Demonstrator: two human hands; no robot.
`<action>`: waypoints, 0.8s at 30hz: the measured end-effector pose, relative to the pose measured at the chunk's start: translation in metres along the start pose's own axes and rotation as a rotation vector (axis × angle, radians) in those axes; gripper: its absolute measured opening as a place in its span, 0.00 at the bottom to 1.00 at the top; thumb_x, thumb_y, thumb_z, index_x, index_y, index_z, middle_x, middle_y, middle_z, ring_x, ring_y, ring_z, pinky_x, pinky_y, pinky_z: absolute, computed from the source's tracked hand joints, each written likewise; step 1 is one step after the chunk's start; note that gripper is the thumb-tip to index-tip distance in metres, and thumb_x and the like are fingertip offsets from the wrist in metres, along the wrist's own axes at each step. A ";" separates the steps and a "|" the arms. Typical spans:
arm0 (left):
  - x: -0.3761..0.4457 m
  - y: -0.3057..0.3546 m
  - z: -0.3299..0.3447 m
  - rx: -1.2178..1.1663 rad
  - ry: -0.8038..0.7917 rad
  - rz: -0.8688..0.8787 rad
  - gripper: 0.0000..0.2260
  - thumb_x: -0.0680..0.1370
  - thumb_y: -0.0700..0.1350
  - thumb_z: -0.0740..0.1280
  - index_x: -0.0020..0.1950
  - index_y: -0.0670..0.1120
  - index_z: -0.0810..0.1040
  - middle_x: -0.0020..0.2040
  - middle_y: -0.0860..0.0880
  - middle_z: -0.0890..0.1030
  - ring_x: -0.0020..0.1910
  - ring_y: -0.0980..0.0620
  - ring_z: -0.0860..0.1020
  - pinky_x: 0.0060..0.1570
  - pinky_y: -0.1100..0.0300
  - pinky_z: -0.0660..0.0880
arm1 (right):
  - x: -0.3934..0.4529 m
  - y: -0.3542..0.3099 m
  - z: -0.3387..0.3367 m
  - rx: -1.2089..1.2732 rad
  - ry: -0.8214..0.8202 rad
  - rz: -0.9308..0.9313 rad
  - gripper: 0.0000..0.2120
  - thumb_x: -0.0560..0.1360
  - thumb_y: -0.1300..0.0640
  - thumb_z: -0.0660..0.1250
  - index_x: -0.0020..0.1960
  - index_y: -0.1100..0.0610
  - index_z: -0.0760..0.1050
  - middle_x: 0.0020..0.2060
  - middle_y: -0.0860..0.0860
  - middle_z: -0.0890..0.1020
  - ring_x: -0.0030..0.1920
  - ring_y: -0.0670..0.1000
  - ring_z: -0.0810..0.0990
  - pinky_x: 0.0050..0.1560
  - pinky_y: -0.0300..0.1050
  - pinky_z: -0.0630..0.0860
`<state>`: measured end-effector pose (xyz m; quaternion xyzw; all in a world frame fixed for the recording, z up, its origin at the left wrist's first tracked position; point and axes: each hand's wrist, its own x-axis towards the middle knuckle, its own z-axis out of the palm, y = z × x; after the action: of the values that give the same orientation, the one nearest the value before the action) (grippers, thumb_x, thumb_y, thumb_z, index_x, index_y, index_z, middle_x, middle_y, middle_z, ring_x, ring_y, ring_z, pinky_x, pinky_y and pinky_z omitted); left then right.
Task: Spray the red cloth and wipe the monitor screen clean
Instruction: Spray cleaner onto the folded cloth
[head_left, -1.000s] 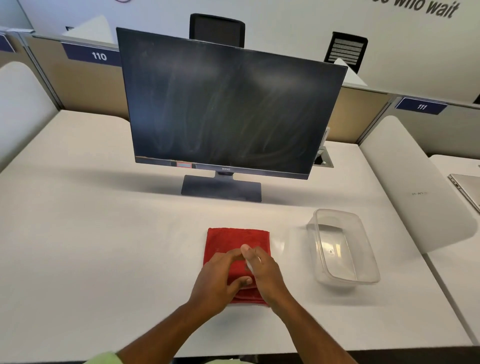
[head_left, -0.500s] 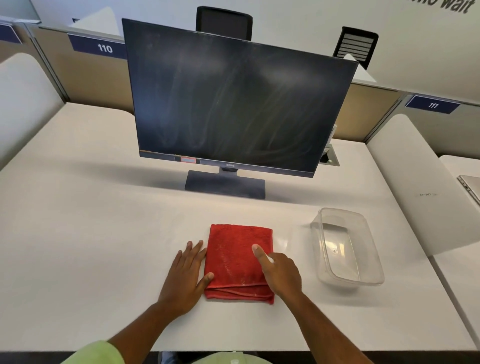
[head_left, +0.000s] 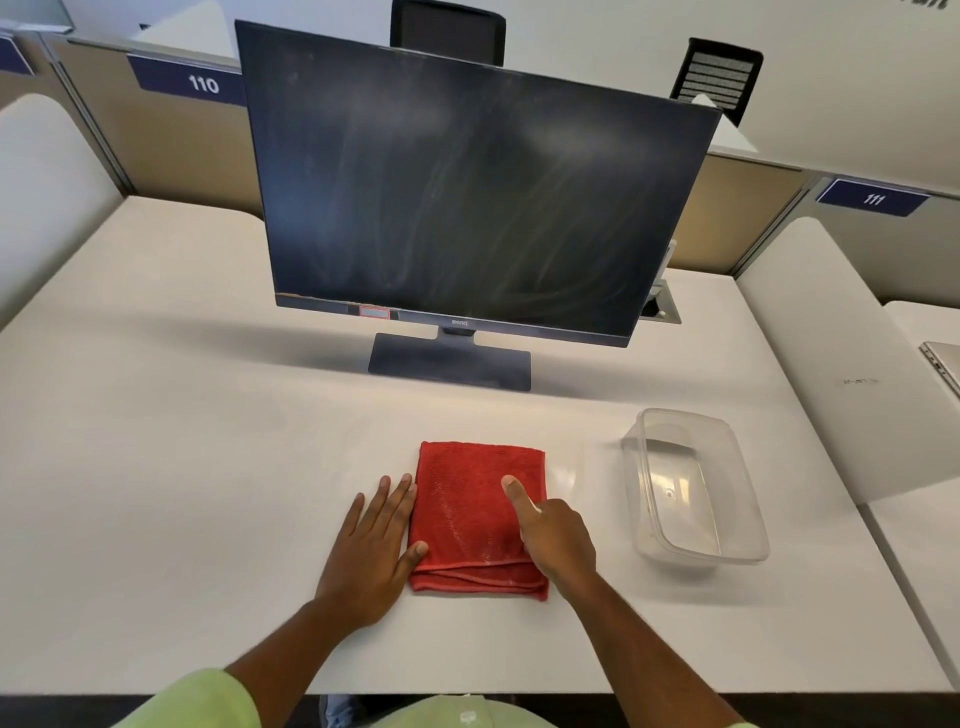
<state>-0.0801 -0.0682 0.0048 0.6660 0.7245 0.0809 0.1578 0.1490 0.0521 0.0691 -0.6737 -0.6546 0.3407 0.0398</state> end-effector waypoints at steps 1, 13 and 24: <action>0.000 0.000 0.000 -0.002 0.001 0.000 0.34 0.82 0.66 0.38 0.84 0.51 0.39 0.84 0.55 0.40 0.82 0.54 0.35 0.80 0.50 0.39 | -0.001 -0.001 -0.001 -0.004 -0.008 -0.004 0.44 0.67 0.12 0.45 0.30 0.53 0.69 0.28 0.48 0.79 0.33 0.50 0.79 0.38 0.46 0.71; 0.000 -0.004 0.007 0.028 0.005 0.000 0.34 0.82 0.67 0.37 0.84 0.51 0.38 0.84 0.55 0.40 0.81 0.55 0.34 0.80 0.50 0.38 | -0.026 -0.008 0.012 -0.117 -0.113 -0.104 0.40 0.71 0.15 0.49 0.27 0.51 0.65 0.26 0.47 0.76 0.30 0.48 0.75 0.36 0.46 0.70; 0.000 -0.003 0.005 -0.010 0.012 0.006 0.34 0.82 0.68 0.38 0.84 0.51 0.39 0.84 0.55 0.41 0.82 0.55 0.36 0.80 0.50 0.38 | -0.037 -0.013 0.020 -0.154 -0.129 -0.176 0.41 0.68 0.14 0.46 0.28 0.52 0.66 0.26 0.48 0.75 0.28 0.48 0.74 0.34 0.46 0.70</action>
<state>-0.0816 -0.0692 -0.0010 0.6670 0.7229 0.0892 0.1567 0.1310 0.0126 0.0749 -0.5913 -0.7366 0.3273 -0.0247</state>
